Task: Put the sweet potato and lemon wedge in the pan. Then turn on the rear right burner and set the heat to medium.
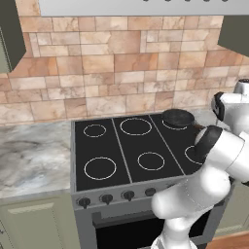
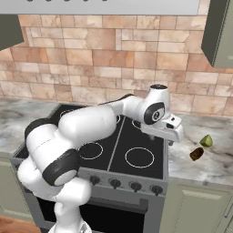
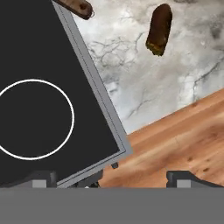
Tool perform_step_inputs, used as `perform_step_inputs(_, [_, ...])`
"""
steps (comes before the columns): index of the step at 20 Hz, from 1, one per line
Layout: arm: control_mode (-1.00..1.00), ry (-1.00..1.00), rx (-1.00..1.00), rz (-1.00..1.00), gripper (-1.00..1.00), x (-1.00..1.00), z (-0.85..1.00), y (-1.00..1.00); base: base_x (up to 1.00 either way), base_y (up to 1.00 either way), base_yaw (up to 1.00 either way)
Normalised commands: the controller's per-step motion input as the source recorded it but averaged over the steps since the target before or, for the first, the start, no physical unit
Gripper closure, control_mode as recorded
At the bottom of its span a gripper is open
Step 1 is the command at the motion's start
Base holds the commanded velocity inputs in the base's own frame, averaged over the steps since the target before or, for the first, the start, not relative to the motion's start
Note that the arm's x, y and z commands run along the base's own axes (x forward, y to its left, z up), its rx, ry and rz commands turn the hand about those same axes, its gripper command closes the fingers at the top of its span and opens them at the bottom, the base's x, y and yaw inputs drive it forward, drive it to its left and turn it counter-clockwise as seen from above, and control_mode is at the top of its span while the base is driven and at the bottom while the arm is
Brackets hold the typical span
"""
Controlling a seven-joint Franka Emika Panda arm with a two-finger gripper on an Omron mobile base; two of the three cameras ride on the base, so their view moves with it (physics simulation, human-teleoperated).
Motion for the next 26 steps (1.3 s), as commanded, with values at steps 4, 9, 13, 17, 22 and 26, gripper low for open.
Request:
perform_step_inputs(4, [-1.0,-0.01,0.0,-0.15,-1.0,0.59,-0.06,-0.64,0.0,0.0,0.0])
perform_step_inputs(9, [-1.0,-0.04,0.03,-0.02,-1.0,0.34,-0.01,-0.28,0.0,0.0,0.0])
perform_step_inputs(13, [-1.0,-0.02,0.03,0.0,-1.0,0.16,-0.51,-0.3,0.0,0.0,0.0])
perform_step_inputs(17, [-1.0,0.0,0.03,0.0,-1.0,0.05,-0.87,-0.29,0.0,0.0,0.0])
perform_step_inputs(22, [-1.0,-0.08,0.0,0.0,-1.0,0.23,-0.31,-0.34,0.0,0.0,0.0])
perform_step_inputs(26, [-1.0,-0.03,0.0,0.0,-1.0,0.4,-0.14,-0.51,0.0,0.0,0.0])
